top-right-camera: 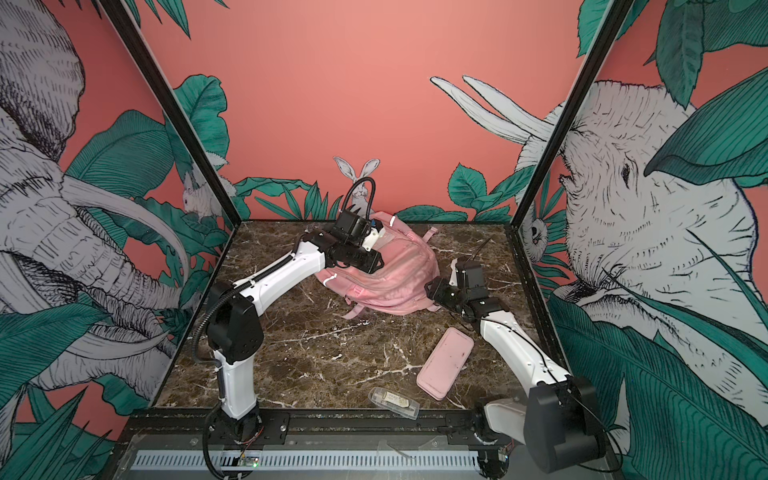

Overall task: Pack the student bag
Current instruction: 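Withdraw both grippers from the backpack and reach toward its zipper edges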

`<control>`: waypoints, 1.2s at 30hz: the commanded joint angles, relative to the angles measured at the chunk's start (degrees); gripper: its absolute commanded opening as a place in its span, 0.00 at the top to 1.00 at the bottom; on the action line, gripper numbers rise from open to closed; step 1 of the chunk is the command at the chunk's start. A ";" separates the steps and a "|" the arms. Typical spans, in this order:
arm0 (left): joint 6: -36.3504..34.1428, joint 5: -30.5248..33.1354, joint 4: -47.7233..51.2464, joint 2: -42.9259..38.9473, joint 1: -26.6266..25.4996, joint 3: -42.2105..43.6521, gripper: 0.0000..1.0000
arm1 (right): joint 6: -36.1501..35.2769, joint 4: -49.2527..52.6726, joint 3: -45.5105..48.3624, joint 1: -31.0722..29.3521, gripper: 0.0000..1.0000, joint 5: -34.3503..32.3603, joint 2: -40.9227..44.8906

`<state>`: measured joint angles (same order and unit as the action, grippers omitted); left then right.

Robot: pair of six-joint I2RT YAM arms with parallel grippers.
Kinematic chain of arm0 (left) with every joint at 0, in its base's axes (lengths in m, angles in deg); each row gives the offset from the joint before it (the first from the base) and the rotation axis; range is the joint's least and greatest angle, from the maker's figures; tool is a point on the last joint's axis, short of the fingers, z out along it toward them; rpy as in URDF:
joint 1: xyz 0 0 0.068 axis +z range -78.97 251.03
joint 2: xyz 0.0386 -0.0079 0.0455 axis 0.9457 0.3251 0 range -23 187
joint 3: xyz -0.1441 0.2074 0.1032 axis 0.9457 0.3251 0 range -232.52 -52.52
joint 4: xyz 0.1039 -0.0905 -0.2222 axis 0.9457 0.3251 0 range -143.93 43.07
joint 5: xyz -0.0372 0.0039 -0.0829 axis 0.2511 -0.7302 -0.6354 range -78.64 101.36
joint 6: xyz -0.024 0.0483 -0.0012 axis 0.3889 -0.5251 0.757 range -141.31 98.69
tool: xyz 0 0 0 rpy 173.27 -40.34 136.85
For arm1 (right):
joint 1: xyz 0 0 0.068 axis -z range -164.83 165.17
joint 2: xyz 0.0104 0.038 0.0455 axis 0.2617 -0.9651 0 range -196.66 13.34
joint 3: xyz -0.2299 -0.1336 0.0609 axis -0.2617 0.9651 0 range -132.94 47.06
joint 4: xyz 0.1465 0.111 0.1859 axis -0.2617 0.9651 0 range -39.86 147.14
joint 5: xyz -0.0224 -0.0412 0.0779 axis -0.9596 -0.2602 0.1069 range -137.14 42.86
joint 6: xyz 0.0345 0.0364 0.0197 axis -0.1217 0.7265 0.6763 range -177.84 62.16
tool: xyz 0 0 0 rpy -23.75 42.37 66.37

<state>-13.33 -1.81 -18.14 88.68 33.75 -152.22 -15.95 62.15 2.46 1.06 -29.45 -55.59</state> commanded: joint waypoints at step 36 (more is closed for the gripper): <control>26.69 -8.36 -33.17 -5.90 24.27 36.40 0.26 | -2.84 -2.73 -18.99 -26.32 0.62 -0.87 -28.18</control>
<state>9.25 -5.15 -44.57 81.18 57.42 -115.48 -18.83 59.86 -15.59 -24.97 -30.41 -83.00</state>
